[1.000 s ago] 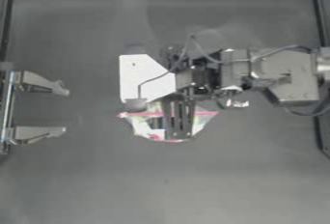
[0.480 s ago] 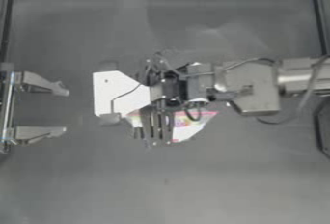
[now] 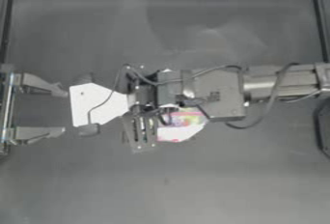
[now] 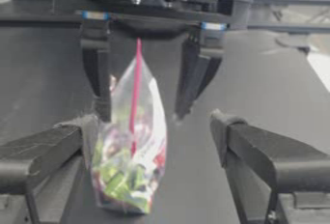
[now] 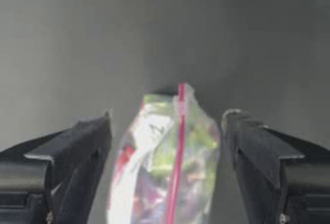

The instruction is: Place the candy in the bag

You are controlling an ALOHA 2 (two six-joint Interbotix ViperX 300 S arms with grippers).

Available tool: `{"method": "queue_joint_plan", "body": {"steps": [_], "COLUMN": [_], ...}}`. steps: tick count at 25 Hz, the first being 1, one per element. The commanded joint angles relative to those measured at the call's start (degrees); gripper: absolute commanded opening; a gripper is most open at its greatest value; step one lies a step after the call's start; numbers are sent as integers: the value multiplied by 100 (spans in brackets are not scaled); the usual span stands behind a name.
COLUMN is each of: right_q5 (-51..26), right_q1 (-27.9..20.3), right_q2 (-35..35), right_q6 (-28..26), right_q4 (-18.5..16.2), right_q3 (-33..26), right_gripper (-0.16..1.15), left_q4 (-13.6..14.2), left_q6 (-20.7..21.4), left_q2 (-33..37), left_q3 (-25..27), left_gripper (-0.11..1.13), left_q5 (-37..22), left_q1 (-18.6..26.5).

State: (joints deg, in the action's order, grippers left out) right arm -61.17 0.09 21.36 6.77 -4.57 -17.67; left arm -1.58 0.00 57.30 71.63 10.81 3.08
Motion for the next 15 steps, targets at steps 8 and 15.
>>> {"method": "queue_joint_plan", "body": {"steps": [8,15], "right_q5": [-53,-53], "right_q1": [9,9], "right_q2": [141,211], "right_q6": [44,44], "right_q4": [-114,-167], "right_q3": [-316,-316], "right_gripper": [96,96], "left_q4": [-9,-9], "left_q6": [0,0], "left_q2": [123,132], "left_q3": [9,0], "left_gripper": [99,99], "left_q5": [18,18], "left_q1": [0,0]}}
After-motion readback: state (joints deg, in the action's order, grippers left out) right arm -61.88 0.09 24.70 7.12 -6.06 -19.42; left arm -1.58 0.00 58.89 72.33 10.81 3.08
